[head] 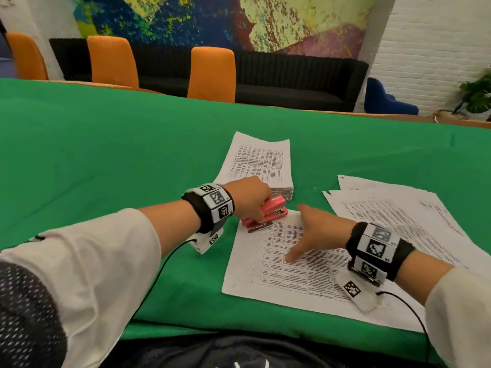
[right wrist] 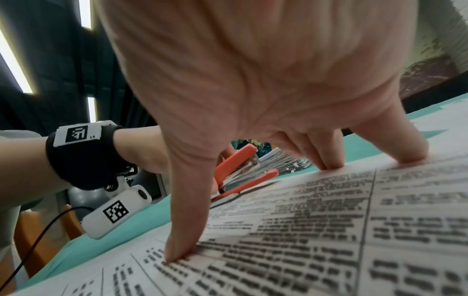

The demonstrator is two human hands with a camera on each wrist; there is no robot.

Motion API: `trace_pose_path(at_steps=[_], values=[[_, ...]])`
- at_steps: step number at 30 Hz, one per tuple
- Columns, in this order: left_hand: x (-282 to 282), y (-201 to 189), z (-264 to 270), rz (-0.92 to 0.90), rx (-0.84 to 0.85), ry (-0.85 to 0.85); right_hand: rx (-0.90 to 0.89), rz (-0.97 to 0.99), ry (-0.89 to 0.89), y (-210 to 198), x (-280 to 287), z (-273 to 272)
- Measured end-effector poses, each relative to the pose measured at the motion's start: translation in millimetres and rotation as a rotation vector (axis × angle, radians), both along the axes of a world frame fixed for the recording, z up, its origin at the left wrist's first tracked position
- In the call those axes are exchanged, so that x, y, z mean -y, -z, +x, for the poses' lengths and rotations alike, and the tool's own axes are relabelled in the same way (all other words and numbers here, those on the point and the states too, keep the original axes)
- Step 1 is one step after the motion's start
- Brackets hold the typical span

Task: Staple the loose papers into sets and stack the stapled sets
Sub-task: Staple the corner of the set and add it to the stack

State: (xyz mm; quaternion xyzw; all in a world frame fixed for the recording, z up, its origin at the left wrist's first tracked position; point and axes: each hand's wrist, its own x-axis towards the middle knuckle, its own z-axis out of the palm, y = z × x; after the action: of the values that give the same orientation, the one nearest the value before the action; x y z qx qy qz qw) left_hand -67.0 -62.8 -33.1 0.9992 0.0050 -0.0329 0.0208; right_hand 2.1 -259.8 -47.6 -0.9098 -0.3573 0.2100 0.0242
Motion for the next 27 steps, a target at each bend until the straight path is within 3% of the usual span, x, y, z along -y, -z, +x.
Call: trace_pose_path(at_steps=[7,13,18,22,27], values=[[7,1,2,0.020,0.015,0.027,-0.049,-0.018,-0.032,3,1,3],[16,-10,-7,0.088,-0.067,0.335,-0.065,-0.030,-0.057,5,2,4],[11,-8,-7,0.161,-0.056,0.198,-0.095,-0.025,-0.050,0,5,-2],[13,-8,-9,0.157,-0.084,0.328,-0.088,-0.057,-0.051,-1,2,-2],[8,-5,-14,0.167,-0.022,0.253,-0.104,-0.049,-0.049,-4,2,-6]])
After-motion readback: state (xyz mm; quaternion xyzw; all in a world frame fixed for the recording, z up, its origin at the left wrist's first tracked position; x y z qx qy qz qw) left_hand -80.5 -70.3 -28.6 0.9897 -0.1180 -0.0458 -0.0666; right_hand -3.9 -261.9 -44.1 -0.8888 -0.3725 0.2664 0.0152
